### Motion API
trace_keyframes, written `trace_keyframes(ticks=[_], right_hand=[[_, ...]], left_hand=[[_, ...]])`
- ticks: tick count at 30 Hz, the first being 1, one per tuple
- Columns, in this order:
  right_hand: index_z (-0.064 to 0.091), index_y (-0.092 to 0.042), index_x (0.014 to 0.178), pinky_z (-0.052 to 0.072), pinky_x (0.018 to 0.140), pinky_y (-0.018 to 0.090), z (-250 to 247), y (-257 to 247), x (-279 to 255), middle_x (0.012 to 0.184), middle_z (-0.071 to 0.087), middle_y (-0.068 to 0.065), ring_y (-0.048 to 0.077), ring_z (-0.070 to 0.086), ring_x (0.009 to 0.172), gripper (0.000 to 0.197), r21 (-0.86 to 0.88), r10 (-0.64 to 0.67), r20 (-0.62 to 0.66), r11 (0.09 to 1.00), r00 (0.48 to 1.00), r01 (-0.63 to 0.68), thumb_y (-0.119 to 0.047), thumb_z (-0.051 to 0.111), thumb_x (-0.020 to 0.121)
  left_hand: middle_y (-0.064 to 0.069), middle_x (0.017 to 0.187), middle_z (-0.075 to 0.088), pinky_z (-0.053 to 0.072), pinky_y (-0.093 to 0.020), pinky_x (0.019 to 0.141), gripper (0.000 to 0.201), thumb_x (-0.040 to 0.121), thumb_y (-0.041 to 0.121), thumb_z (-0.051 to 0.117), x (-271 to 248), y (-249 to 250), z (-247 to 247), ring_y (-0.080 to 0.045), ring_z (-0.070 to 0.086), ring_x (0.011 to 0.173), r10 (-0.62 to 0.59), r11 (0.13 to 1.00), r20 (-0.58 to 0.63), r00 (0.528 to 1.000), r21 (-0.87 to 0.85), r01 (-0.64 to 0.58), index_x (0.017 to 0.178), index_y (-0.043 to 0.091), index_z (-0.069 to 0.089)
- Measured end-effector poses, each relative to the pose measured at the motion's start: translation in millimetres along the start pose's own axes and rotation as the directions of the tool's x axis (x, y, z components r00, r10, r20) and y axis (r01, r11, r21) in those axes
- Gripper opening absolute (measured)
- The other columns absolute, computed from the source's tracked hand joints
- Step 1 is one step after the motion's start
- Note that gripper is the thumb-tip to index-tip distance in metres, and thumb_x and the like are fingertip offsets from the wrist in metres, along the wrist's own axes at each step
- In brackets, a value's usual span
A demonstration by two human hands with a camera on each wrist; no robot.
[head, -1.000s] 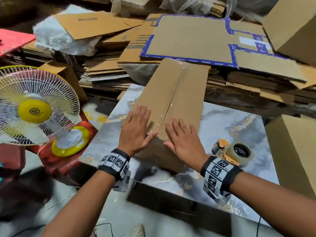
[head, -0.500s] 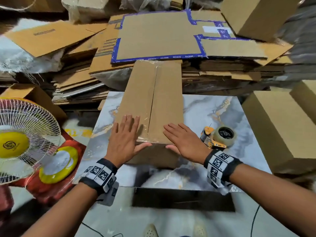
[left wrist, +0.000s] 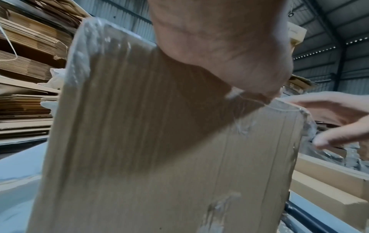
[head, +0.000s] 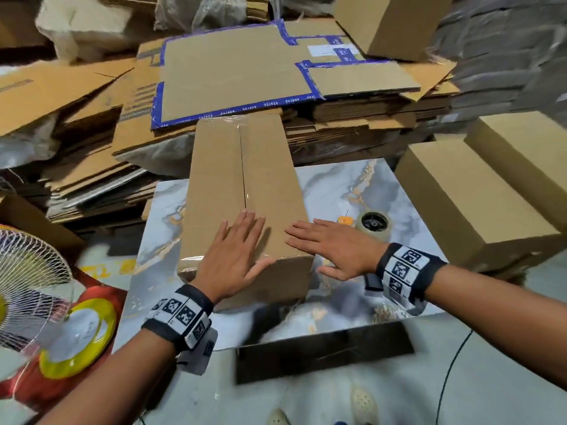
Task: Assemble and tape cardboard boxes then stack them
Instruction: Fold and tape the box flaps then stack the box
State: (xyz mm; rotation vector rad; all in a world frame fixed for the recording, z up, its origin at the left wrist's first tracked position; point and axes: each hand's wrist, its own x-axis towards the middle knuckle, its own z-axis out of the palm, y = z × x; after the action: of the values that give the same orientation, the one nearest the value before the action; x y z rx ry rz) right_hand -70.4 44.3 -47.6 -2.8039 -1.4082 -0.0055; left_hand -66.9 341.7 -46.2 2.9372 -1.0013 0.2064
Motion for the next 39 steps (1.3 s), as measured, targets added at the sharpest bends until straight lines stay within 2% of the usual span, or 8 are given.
trace_keyframes(ticks=[4,8,15,20,25,32,35,39], right_hand=[[0.033,-0.011,0.157,0.034,0.117,0.050,13.1,-3.0,4.8,0.165,0.027,0.010,0.028,0.023,0.153,0.061,0.004,-0.001,-0.141,1.000,0.990,0.001,-0.042,0.043,0.106],[0.044,-0.008,0.151,0.038,0.115,0.049,29.2,-2.5,5.8,0.159,0.040,0.011,0.029,0.033,0.149,0.057,0.009,0.016,-0.267,1.000,0.964,-0.014,-0.043,0.046,0.105],[0.050,-0.006,0.147,0.038,0.116,0.045,26.0,0.6,7.2,0.156,0.044,0.013,0.030,0.036,0.147,0.060,0.037,0.014,-0.288,0.999,0.958,-0.004,-0.047,0.029,0.108],[0.051,-0.009,0.142,0.046,0.108,0.046,41.1,1.0,12.2,0.151,0.050,0.014,0.032,0.043,0.143,0.054,0.003,0.003,-0.385,1.000,0.923,-0.001,-0.047,0.046,0.104],[0.054,-0.008,0.142,0.040,0.115,0.048,39.8,1.8,12.8,0.155,0.044,0.015,0.034,0.037,0.146,0.067,0.039,-0.002,-0.348,0.999,0.937,0.016,-0.054,0.062,0.095],[0.046,-0.014,0.151,0.037,0.116,0.045,37.0,-7.2,7.3,0.162,0.035,0.008,0.027,0.028,0.151,0.055,0.127,0.091,-0.337,0.991,0.937,-0.051,-0.045,0.030,0.108],[0.047,-0.016,0.150,0.038,0.115,0.040,34.7,-5.0,8.5,0.160,0.038,0.007,0.026,0.032,0.150,0.054,0.053,0.062,-0.340,0.998,0.938,-0.046,-0.046,0.041,0.105],[0.047,-0.018,0.151,0.025,0.114,0.027,25.5,-2.8,6.6,0.160,0.040,0.007,0.026,0.033,0.149,0.059,0.017,0.028,-0.321,1.000,0.947,-0.024,-0.049,0.049,0.101]], left_hand=[[-0.019,0.160,0.033,0.028,-0.058,0.119,0.085,0.100,0.070,0.017,-0.8,1.2,3.6,-0.034,0.028,0.151,-0.017,0.999,0.010,1.000,0.045,0.016,0.157,0.007,0.026],[-0.020,0.159,0.035,0.028,-0.057,0.119,0.082,0.101,0.068,0.019,0.0,3.7,3.8,-0.035,0.030,0.150,-0.026,0.998,0.012,1.000,0.060,0.025,0.157,0.008,0.029],[-0.019,0.159,0.037,0.026,-0.056,0.119,0.085,0.100,0.069,0.013,-1.0,5.5,1.8,-0.034,0.032,0.149,-0.039,0.997,0.019,0.999,0.062,0.038,0.155,0.008,0.035],[-0.019,0.159,0.036,0.025,-0.055,0.120,0.085,0.100,0.069,0.013,-1.2,5.7,2.3,-0.034,0.031,0.149,-0.048,0.997,0.026,0.999,0.068,0.046,0.156,0.009,0.034],[-0.018,0.158,0.038,0.026,-0.055,0.119,0.086,0.099,0.071,0.014,-1.6,6.3,0.7,-0.034,0.032,0.149,-0.067,0.995,0.030,0.997,0.070,0.065,0.156,0.009,0.034],[-0.019,0.159,0.037,0.025,-0.055,0.120,0.089,0.098,0.073,0.011,-1.5,8.3,-1.7,-0.034,0.031,0.150,-0.082,0.995,0.031,0.996,0.058,0.080,0.155,0.009,0.034],[-0.019,0.158,0.038,0.025,-0.055,0.120,0.088,0.099,0.072,0.012,-1.8,8.4,-1.6,-0.034,0.031,0.149,-0.078,0.996,0.032,0.996,0.054,0.076,0.155,0.009,0.035],[-0.019,0.158,0.037,0.025,-0.055,0.120,0.088,0.099,0.072,0.011,-1.9,8.3,-1.3,-0.034,0.031,0.149,-0.074,0.996,0.031,0.997,0.049,0.073,0.155,0.009,0.035]])
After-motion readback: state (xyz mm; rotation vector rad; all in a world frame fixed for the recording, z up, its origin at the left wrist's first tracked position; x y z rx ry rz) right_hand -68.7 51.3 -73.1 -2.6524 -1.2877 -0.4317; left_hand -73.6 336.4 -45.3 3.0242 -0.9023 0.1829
